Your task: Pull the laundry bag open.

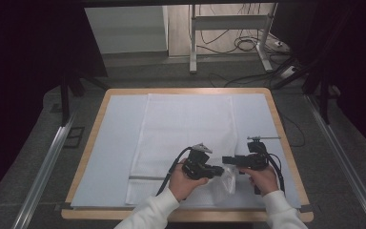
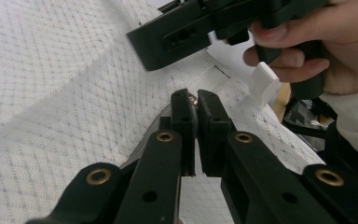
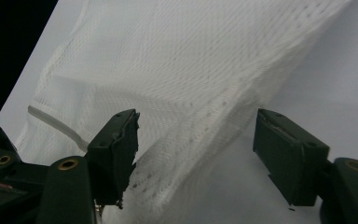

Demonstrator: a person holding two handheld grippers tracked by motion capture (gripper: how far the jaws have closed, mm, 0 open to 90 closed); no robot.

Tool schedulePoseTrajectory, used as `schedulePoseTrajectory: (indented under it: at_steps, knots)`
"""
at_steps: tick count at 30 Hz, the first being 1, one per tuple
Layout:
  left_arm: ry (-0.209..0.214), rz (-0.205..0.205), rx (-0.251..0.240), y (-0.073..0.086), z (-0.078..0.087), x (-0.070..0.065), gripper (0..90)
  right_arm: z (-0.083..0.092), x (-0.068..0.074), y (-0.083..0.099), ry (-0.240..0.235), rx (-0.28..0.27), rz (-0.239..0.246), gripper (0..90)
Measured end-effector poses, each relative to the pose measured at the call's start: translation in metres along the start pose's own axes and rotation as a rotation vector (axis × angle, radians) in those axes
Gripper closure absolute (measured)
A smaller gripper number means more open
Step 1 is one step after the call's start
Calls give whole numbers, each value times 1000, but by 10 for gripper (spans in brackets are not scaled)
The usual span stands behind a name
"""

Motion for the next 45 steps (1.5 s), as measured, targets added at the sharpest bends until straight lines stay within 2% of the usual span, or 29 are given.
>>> schedulePoseTrajectory:
  at_steps: [7,12,15,18,22,25,31,37,45]
  knots:
    - [5,3,-2,-1,-2,-1,869,-13,5,1,-12,50,16,384]
    - [2,2,0,0,-1,-1,868,-16,8,2,-23,55,35,504]
    - [-1,1,2,0,-2,0,868,-17,9,3,-48,75,42,606]
    - [-3,1,6,0,-3,0,869,-18,12,6,-74,101,60,744]
    - [-4,7,7,0,-4,2,869,-18,13,7,-83,117,88,864]
    - [4,11,13,1,-6,3,869,-18,13,9,-79,131,108,880]
    - [20,27,22,5,-9,7,869,-18,12,9,-79,123,137,882]
    - [45,47,27,8,-12,11,869,-17,12,10,-83,123,144,883]
    - [50,54,42,12,-18,14,869,-16,11,11,-83,112,146,884]
Point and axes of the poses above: each handheld gripper's, and its own axes: z roughly backward along the jaws, y roughly out of its underside, x roughly to its left, the point moved 8 cm from there along -z, roughly forward along the jaws, and after that the axes turned 13 degrees about x, right-handed, at the moved point
